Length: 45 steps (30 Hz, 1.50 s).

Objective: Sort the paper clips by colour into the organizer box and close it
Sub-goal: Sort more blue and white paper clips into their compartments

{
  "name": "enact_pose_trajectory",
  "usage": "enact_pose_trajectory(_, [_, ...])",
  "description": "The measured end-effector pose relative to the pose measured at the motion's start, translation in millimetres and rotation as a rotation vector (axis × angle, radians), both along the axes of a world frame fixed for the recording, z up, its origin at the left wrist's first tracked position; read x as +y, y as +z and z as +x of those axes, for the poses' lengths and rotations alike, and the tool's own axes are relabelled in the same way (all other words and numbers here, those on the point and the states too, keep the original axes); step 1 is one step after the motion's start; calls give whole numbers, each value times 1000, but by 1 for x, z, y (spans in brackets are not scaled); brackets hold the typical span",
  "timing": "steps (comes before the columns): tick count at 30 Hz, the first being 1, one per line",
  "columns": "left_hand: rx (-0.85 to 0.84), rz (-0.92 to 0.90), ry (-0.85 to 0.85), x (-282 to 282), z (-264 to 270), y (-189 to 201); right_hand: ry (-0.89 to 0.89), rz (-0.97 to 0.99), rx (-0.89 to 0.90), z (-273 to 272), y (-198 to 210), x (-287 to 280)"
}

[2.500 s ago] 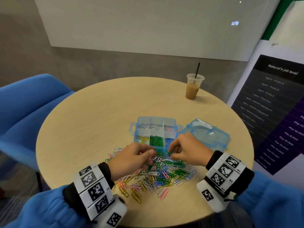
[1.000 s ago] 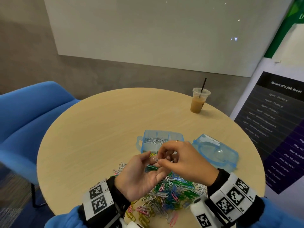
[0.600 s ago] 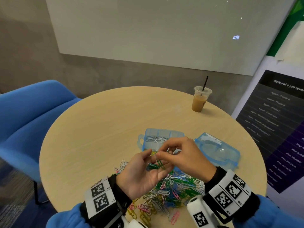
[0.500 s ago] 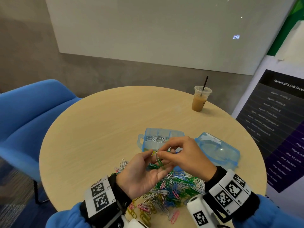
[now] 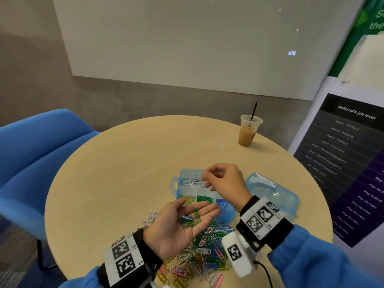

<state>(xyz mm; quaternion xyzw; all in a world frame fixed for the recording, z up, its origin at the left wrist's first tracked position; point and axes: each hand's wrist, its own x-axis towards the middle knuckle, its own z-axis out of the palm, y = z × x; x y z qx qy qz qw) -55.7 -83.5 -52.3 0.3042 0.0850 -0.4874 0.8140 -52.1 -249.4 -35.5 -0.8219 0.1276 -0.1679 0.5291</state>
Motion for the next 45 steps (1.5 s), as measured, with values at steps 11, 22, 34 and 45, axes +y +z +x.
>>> enact_pose_trajectory(11, [19, 34, 77, 6, 12, -3, 130, -257, -26, -20, 2, 1])
enact_pose_trajectory(22, [49, -51, 415, 36, 50, 6, 210, -647, 132, -9, -3, 2])
enact_pose_trajectory(34, [68, -43, 304, 41, 60, 10, 391, -1009, 431, 52, -7, 42])
enact_pose_trajectory(45, [118, -42, 316, 45, 71, 2, 415, -1010, 454, 66, -21, 40])
